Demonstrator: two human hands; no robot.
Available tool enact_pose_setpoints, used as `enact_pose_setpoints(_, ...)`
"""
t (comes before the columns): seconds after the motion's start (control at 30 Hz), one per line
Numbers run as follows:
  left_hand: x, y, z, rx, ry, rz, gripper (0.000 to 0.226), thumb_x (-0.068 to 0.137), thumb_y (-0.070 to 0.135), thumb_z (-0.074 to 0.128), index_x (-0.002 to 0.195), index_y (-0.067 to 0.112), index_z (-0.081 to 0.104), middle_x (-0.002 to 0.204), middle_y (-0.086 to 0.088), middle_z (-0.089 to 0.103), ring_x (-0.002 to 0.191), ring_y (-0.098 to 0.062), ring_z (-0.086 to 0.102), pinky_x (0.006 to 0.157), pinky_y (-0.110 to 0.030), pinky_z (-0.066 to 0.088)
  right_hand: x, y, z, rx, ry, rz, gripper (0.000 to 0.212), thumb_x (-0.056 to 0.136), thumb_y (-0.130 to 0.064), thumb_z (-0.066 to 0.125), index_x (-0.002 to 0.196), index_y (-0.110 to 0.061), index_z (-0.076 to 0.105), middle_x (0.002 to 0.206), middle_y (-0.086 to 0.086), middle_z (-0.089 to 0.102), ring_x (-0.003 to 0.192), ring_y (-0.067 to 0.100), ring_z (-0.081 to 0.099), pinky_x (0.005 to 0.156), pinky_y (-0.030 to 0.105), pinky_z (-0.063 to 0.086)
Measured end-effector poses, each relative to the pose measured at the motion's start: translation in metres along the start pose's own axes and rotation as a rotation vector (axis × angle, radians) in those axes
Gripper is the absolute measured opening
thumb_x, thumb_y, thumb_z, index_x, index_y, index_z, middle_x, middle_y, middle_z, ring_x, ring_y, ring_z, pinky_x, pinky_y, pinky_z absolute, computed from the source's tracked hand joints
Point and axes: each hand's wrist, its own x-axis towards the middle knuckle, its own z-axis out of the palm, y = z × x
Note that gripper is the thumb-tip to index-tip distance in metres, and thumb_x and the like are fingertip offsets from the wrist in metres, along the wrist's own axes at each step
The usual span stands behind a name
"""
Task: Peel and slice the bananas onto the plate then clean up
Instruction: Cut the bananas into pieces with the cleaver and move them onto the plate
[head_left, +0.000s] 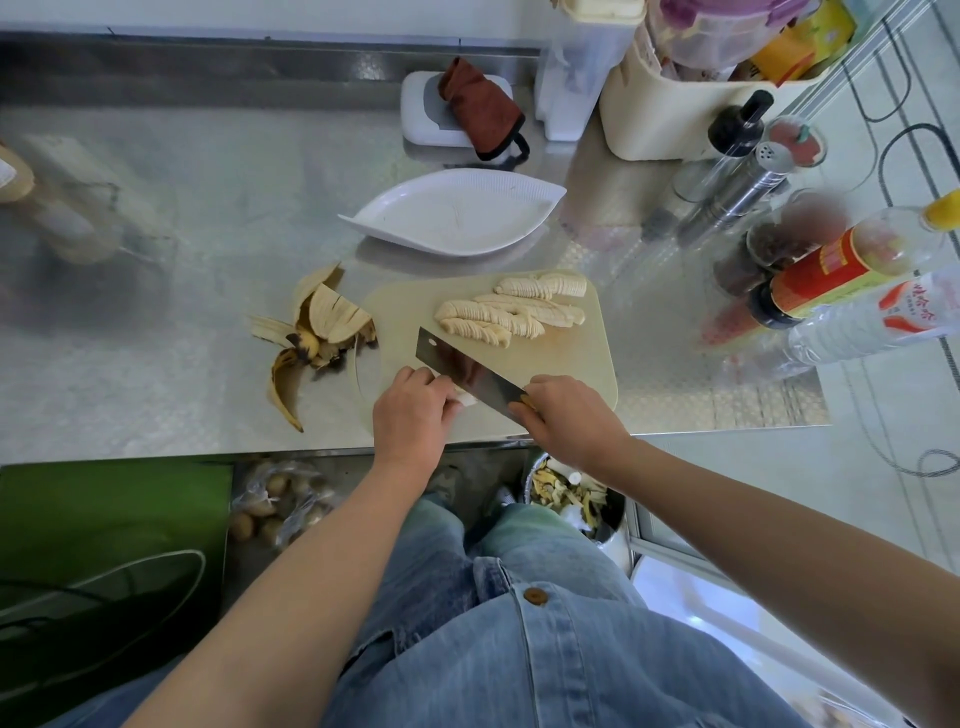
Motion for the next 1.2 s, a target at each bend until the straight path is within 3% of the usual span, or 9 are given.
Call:
enact_pose_setpoints(0.37, -0.001, -0.003, 0.002, -0.002, 0.011, -0.018, 0.012, 0.076, 0.02, 0.079, 0.082, 0.013, 0.072, 0.082, -0.005, 0.067, 0.08, -0.023, 0.056, 0.056, -0.03, 0.044, -0.001, 0.0, 0.0, -0.005, -0.019, 0.0, 0.028, 0.1, -0.027, 0.043, 0.077, -0.015, 0.051, 0.076, 0.001, 0.047, 0.067, 0.018, 0.046, 0.06, 0.028, 0.031)
enact_pose_setpoints(0.53, -0.002, -0.002, 0.002, -0.016, 0.006, -0.024, 0.012, 0.078, 0.021, 0.078, 0.085, 0.013, 0.072, 0.084, -0.005, 0.067, 0.081, -0.023, 0.056, 0.057, -0.031, 0.045, -0.003, 0.003, 0.008, -0.002, -0.038, 0.026, 0.031, 0.1, -0.027, 0.042, 0.087, -0.007, 0.062, 0.078, 0.001, 0.048, 0.069, 0.018, 0.046, 0.061, 0.028, 0.032)
enact_pose_setpoints(0.7, -0.002, -0.002, 0.001, 0.005, 0.005, -0.018, 0.013, 0.078, 0.022, 0.078, 0.083, 0.013, 0.071, 0.083, -0.005, 0.066, 0.08, -0.022, 0.055, 0.056, -0.031, 0.045, -0.003, 0.004, 0.003, 0.034, 0.021, 0.013, 0.028, 0.099, -0.029, 0.044, 0.076, -0.016, 0.053, 0.075, 0.0, 0.046, 0.066, 0.017, 0.044, 0.06, 0.028, 0.031)
enact_pose_setpoints(0.93, -0.002, -0.003, 0.002, 0.007, -0.001, -0.018, 0.012, 0.08, 0.023, 0.076, 0.085, 0.013, 0.071, 0.085, -0.004, 0.067, 0.083, -0.022, 0.055, 0.058, -0.031, 0.045, -0.003, 0.0, 0.001, 0.008, -0.006, 0.026, 0.028, 0.099, -0.03, 0.043, 0.076, -0.016, 0.049, 0.076, 0.001, 0.048, 0.068, 0.019, 0.046, 0.061, 0.028, 0.031)
enact_pose_setpoints(1.2, -0.001, -0.003, 0.001, 0.014, -0.01, -0.015, 0.012, 0.081, 0.024, 0.075, 0.085, 0.013, 0.071, 0.086, -0.005, 0.067, 0.084, -0.022, 0.055, 0.058, -0.03, 0.044, -0.004, 0.0, 0.0, 0.026, 0.045, 0.009, 0.033, 0.099, -0.031, 0.043, 0.084, -0.009, 0.062, 0.077, 0.001, 0.05, 0.068, 0.018, 0.047, 0.06, 0.027, 0.03)
